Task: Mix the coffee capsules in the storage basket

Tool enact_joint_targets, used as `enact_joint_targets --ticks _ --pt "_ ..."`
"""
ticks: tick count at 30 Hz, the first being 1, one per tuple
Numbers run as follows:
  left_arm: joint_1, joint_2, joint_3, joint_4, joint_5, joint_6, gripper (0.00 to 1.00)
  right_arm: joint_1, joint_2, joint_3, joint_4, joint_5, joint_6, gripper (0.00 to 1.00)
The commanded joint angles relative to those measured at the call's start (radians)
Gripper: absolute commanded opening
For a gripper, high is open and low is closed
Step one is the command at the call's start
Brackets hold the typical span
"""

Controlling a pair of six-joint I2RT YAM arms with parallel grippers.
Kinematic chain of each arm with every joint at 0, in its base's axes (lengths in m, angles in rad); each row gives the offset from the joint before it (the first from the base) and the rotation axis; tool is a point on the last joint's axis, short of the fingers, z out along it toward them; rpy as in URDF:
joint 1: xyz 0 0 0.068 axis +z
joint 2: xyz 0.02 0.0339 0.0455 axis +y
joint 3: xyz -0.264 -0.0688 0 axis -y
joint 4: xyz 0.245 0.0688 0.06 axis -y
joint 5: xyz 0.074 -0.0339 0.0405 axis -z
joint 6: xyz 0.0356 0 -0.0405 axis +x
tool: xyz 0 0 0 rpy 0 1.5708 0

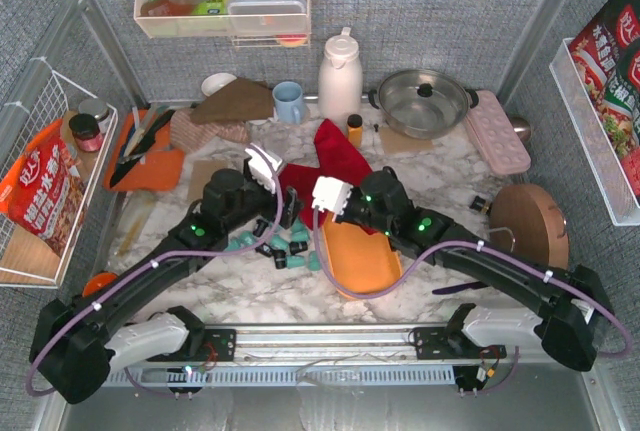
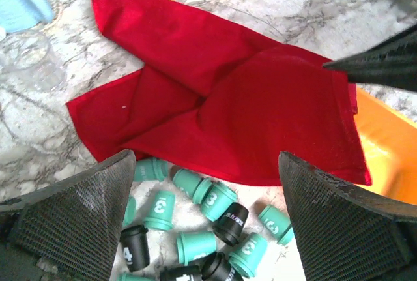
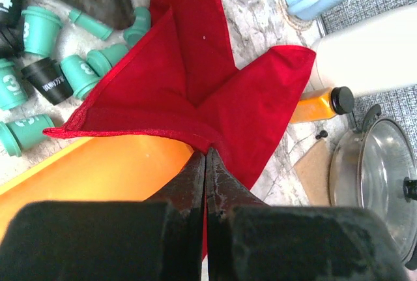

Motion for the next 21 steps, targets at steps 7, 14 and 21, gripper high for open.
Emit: enact_joint_targets --ticks 7,14,21 --pt "-0.006 0.045 -0.106 0.390 0.257 0.051 0.99 -0.023 -0.026 0.064 -0.013 -0.069 0.033 0.00" --pt "-0.015 0.118 -0.136 0.550 0.361 0.025 0.99 -0.040 -0.069 0.056 0.033 -0.164 0.072 0.00" --pt "-0.015 0.217 -0.067 0.539 0.350 0.107 0.99 -0.045 -0.078 0.088 0.012 -0.191 0.074 0.00"
